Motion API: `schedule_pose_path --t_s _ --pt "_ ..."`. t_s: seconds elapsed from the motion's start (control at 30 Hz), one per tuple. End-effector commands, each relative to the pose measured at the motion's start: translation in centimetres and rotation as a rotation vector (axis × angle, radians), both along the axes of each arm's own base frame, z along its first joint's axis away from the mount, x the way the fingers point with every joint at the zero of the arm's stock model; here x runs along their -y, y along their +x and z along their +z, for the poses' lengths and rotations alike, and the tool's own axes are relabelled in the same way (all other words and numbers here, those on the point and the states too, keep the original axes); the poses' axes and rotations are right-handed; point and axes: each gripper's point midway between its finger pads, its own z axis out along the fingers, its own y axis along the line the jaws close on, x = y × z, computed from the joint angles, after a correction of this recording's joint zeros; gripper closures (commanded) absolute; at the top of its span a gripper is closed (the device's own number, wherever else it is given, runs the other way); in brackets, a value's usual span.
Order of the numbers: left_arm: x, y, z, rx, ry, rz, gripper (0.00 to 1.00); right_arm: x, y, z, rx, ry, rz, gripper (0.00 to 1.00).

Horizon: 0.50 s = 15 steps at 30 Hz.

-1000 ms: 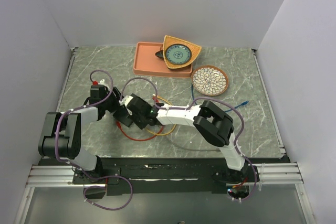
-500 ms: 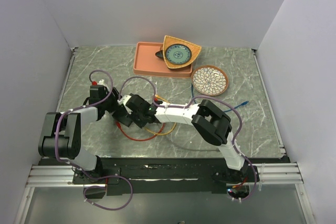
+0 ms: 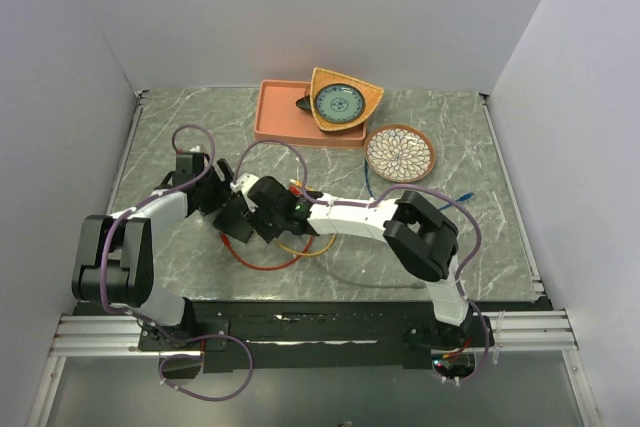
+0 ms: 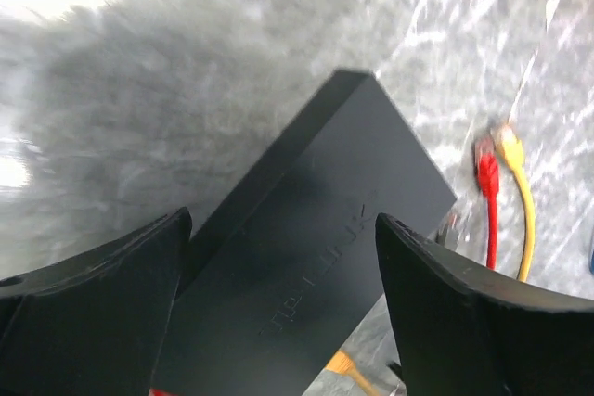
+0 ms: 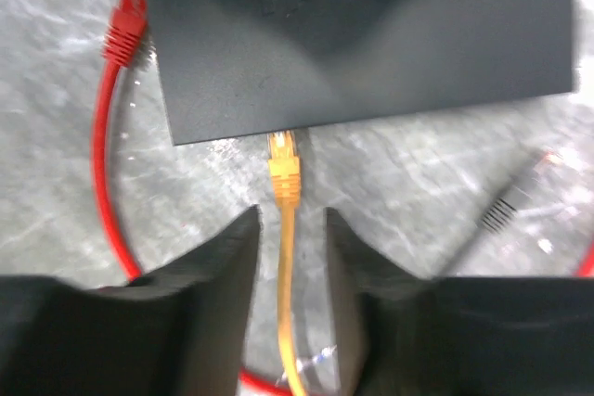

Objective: Insert the plug into the switch port

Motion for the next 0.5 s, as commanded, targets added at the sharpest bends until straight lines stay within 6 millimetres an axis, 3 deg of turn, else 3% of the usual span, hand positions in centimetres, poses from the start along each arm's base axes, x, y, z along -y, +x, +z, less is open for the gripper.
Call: schedule_pose_path --t_s 0.0,0.1,0.17,0.3,0.47 --pt "-2.4 2.1 3.6 0.043 0.078 0.106 0.12 0.3 0.9 6.0 0.074 0.094 -0.03 0.43" --pt "-2.4 2.8 5.4 0.082 0.064 0.121 0.11 1.4 0.7 7.7 0.093 0.101 -0.047 0.26" --pt "-2.0 3.0 7.0 0.122 0.048 0.11 0.11 2.3 0.8 9.2 0.116 0.113 -0.071 0.2" --pt "-1.3 3.1 11.1 0.233 0.011 0.069 0.1 4.4 1.7 11.5 0.135 0.134 -0.148 0.01" --pt "-0.3 2.2 14.2 0.279 -0.033 0.022 0.1 7.7 3.1 12.5 0.076 0.168 -0.282 0.01"
